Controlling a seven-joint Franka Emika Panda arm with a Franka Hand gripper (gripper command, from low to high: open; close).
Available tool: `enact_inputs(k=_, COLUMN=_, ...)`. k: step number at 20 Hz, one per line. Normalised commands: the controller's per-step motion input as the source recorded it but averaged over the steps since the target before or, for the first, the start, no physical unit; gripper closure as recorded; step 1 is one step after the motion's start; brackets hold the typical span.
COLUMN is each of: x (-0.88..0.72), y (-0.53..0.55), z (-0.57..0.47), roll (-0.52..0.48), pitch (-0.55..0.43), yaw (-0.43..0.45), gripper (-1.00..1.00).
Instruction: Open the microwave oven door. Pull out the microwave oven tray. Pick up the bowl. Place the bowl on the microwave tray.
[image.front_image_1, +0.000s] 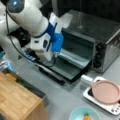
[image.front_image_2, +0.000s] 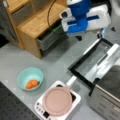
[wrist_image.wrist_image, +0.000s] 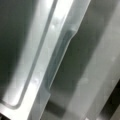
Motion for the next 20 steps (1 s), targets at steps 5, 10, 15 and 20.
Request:
enact_inputs(k=5, x=0.40, y=-0.20, z=0.17, roll=-0.316, pitch=0.197, yaw=-0.037, gripper=-1.00)
enact_inputs(k=10, x=0.46, y=-0.25, z=0.17, roll=-0.270, pitch=0.255, yaw=0.028, gripper=-1.00)
enact_inputs(k=15, x=0.57, y=-0.24, z=0.22, roll=-0.226, pitch=0.257, yaw=0.095, gripper=-1.00)
enact_inputs(k=20, x=0.66, y=-0.15, z=0.24, roll=-0.239, pitch=0.228, yaw=0.116, gripper=-1.00)
